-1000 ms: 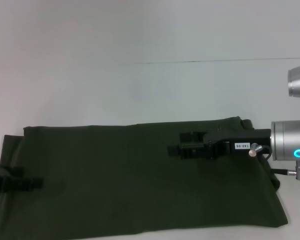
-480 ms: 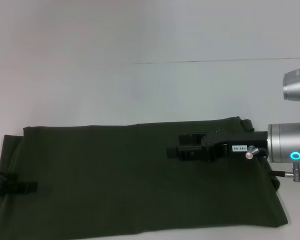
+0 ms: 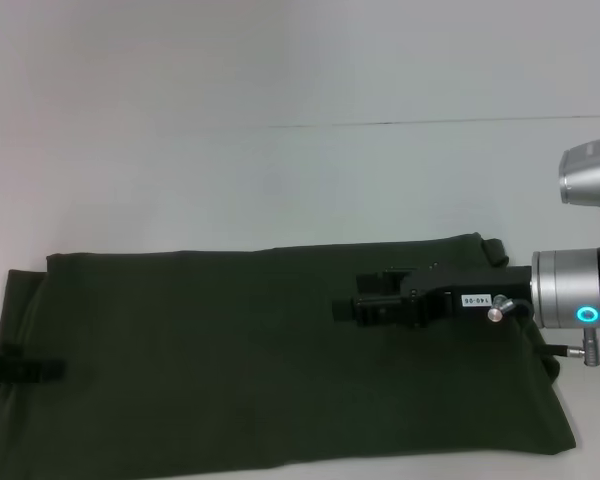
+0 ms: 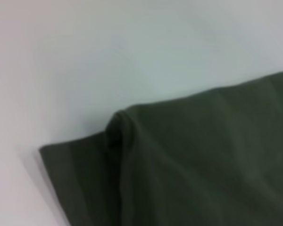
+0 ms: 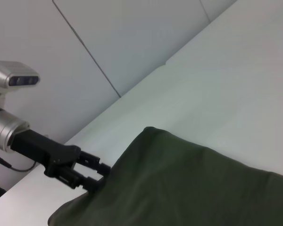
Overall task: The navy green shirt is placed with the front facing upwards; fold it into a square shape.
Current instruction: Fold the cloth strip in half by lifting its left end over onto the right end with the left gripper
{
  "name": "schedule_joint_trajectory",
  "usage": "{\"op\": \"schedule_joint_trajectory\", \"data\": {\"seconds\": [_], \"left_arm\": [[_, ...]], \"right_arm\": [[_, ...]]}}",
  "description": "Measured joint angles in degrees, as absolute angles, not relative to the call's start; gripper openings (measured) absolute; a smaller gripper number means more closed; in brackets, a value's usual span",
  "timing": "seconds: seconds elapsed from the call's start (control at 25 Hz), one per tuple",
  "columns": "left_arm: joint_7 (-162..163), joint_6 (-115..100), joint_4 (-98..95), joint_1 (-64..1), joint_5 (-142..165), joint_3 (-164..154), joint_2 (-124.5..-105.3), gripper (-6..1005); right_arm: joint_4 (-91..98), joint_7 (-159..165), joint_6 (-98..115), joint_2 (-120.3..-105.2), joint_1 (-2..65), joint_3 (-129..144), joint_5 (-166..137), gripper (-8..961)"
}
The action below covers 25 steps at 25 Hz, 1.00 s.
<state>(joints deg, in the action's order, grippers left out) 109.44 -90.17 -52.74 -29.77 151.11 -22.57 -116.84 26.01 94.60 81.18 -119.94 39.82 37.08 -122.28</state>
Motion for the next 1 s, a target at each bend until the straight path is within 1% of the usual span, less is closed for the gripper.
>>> {"op": "schedule_joint_trajectory", "data": {"seconds": [0.24,0.52,1.0], "left_arm": [[109.33,-91.21,-55.81,-29.31,150.38,-20.83,-116.73,833],[115.38,-95.73,-58.01,-29.76,152.95,-20.37,-115.69,835],[114.72,-96.17,-58.61,-29.30,155.48,-21.13,-116.12,837]], "right_arm": [[25.85,94.51,80.71,-119.97,39.81,37.37,-122.25,836],[25.46,93.43,80.31,-120.06,39.67,37.82,-122.25,836],[22.09,80.16,80.27,-120.07,39.50,40.45,-122.26,836]]}}
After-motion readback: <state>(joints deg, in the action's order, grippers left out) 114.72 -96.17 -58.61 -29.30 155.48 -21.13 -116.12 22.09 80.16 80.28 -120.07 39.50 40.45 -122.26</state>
